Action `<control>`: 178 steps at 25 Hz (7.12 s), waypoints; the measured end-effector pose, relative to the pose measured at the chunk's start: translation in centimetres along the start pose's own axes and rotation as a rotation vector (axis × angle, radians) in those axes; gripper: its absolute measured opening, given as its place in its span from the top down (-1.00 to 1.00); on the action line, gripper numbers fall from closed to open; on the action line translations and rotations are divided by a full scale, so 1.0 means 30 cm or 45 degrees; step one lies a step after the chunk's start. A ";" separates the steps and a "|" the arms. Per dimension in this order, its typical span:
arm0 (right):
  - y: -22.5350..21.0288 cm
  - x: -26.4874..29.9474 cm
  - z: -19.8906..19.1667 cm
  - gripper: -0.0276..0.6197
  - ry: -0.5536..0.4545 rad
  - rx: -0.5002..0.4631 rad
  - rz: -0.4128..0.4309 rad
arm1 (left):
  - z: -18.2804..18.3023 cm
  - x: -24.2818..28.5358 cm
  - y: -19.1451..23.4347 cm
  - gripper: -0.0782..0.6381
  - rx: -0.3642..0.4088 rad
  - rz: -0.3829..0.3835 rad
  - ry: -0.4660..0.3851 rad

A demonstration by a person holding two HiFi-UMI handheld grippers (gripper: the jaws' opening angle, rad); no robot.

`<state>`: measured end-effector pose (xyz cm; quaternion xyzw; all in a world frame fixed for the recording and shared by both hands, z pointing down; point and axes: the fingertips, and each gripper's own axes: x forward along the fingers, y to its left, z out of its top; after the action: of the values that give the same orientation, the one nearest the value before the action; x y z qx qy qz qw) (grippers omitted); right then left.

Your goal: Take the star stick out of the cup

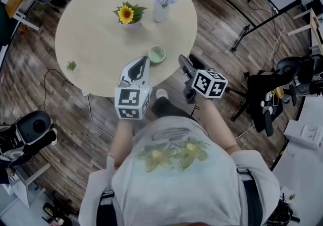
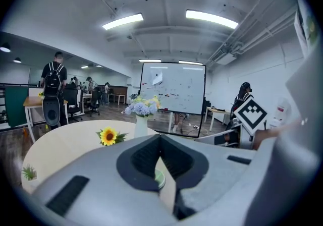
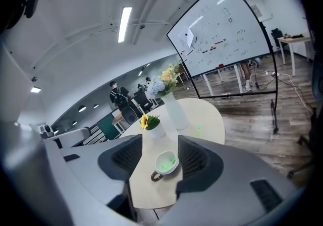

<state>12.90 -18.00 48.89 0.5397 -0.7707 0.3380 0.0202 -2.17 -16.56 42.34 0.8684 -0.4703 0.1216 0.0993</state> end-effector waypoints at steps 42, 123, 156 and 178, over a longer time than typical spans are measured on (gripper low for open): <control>-0.302 0.358 -0.082 0.79 0.288 0.127 -0.033 | -0.084 0.288 0.158 0.77 -0.096 0.134 0.127; 0.233 -0.053 0.316 0.82 -0.272 -0.351 0.055 | 0.016 -0.017 0.200 0.77 -0.061 0.074 0.007; 0.453 -0.170 0.043 0.83 -0.158 -0.577 0.201 | -0.020 -0.156 0.009 0.77 -0.034 0.027 0.006; 0.513 -0.202 -0.107 0.83 -0.056 -0.665 0.225 | -0.095 -0.239 -0.040 0.77 -0.062 -0.006 0.039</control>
<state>1.33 -8.38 41.27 0.4540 -0.8762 0.1164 0.1122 -5.29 -9.40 42.80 0.8649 -0.4694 0.1231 0.1280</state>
